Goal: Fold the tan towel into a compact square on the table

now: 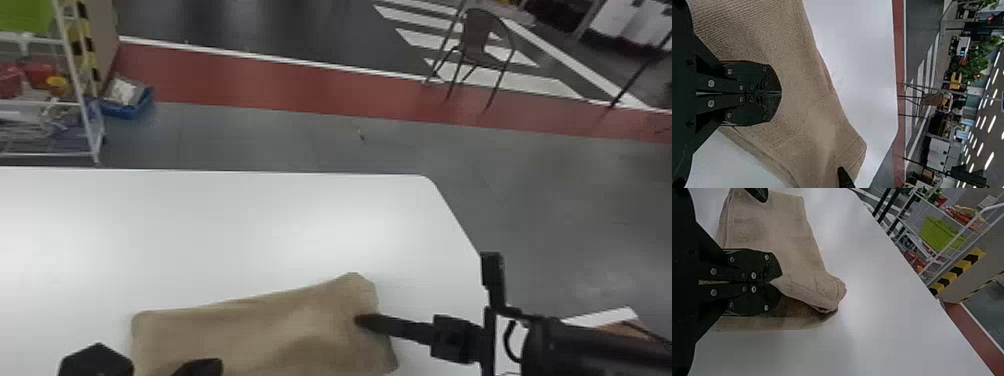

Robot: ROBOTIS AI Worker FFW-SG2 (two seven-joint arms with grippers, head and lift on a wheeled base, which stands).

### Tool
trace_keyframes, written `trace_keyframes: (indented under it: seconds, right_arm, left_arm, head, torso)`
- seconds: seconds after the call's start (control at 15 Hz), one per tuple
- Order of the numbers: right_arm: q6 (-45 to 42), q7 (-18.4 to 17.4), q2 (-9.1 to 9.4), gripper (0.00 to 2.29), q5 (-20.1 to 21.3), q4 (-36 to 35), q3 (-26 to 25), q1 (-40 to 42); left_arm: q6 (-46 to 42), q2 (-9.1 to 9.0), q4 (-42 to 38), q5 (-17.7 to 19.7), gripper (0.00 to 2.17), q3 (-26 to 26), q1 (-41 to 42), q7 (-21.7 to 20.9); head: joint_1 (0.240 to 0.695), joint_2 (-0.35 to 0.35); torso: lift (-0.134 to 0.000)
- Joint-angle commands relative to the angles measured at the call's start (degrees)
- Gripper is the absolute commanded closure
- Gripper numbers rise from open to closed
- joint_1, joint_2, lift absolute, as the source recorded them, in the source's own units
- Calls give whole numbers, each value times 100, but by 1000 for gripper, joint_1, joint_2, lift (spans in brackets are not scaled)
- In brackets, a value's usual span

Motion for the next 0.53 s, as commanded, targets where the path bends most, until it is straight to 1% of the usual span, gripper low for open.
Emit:
trace_keyframes:
  seconds: [0.0,0.13,0.2,0.27,0.33,0.4,0.47]
  right_arm:
    - [332,-14,60,1322,17,-252,216,-39]
    - [608,-14,139,1322,-9,-603,295,-39]
    - [608,-31,139,1322,0,-647,339,-83]
    - [608,-31,139,1322,96,-673,366,-144]
    - [608,-49,139,1278,316,-665,409,-144]
    - [608,-75,139,971,395,-621,357,-127]
    - [608,-75,95,829,474,-515,330,-118]
  left_arm:
    - [36,22,24,15,1794,9,8,-11]
    - [1,14,68,15,1794,9,0,-20]
    - [36,14,86,-2,1794,9,-18,-20]
    - [36,14,95,-2,1798,9,-18,-20]
    - [36,14,86,-2,1794,9,-27,-28]
    - [36,22,68,15,1798,27,-27,-37]
    - [36,22,68,15,1794,45,-27,-55]
  head:
    - [695,-350]
    - [695,-350]
    - [695,-349]
    - [695,-339]
    - [695,-330]
    - [695,-324]
    - [695,-327]
  torso:
    - [-123]
    - [-123]
    - [-123]
    - [-123]
    - [-123]
    - [-123]
    - [-123]
